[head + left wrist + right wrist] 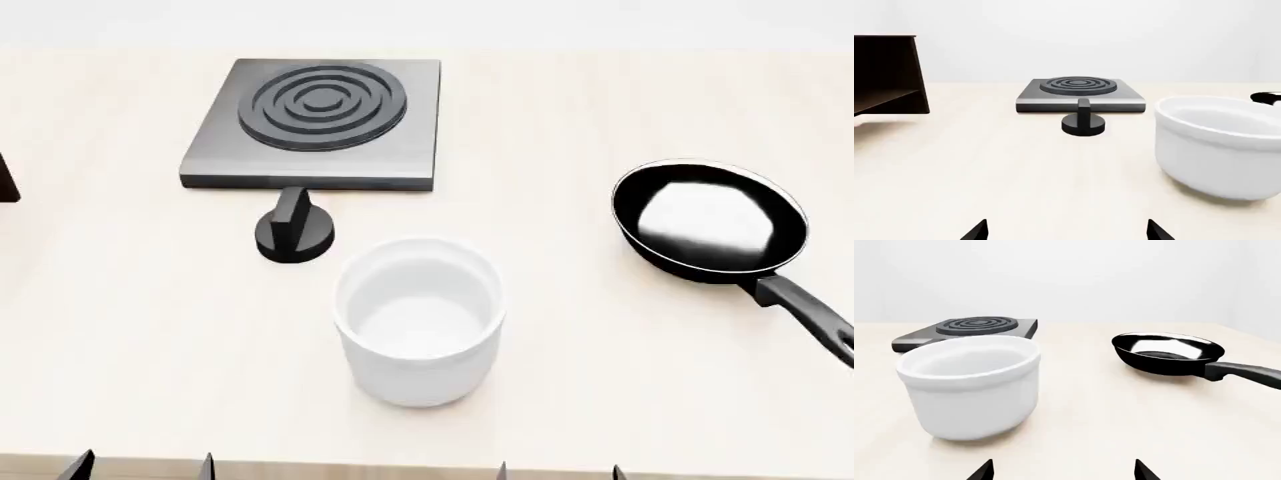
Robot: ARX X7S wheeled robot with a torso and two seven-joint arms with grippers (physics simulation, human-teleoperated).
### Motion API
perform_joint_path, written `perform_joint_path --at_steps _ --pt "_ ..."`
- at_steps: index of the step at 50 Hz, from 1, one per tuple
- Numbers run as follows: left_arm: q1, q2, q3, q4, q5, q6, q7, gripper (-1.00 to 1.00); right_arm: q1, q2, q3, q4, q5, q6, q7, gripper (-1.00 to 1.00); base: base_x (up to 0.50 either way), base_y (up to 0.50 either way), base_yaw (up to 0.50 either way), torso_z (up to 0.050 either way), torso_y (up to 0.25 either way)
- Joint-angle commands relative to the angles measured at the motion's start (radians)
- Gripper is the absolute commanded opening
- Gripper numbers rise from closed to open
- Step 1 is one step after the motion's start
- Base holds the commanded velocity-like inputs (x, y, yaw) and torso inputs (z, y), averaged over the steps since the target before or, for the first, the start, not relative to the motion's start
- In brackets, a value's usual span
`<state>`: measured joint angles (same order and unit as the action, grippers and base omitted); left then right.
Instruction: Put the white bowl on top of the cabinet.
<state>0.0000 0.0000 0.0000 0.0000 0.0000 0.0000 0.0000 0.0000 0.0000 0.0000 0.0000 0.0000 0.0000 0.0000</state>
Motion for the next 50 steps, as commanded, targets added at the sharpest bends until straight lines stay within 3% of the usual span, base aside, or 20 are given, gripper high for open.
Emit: perform_joint_path --at_steps 1,18,30,50 --pt "0.007 -0.016 0.019 0.008 -0.016 0.005 -0.018 1.00 -0.005 0.020 -0.024 -0.009 0.007 0.004 0.013 1.00 0.00 0.00 0.00 0.000 0.000" --pt "0.002 -0.054 0.063 0.007 -0.065 -0.004 -0.081 1.00 -0.004 0.063 -0.066 -0.014 0.035 0.005 0.058 1.00 0.00 0.00 0.00 0.000 0.000" --pt "-0.044 -0.100 0.018 0.246 -0.061 -0.245 -0.169 1.00 0.087 0.114 -0.044 -0.345 0.029 0.307 0.114 1.00 0.00 0.00 0.00 0.000 0.000" --pt "-0.240 -0.112 -0.132 0.320 -0.147 -0.392 -0.302 1.00 0.323 0.160 0.123 -0.477 0.116 0.529 0.178 1.00 0.00 0.00 0.00 0.000 0.000"
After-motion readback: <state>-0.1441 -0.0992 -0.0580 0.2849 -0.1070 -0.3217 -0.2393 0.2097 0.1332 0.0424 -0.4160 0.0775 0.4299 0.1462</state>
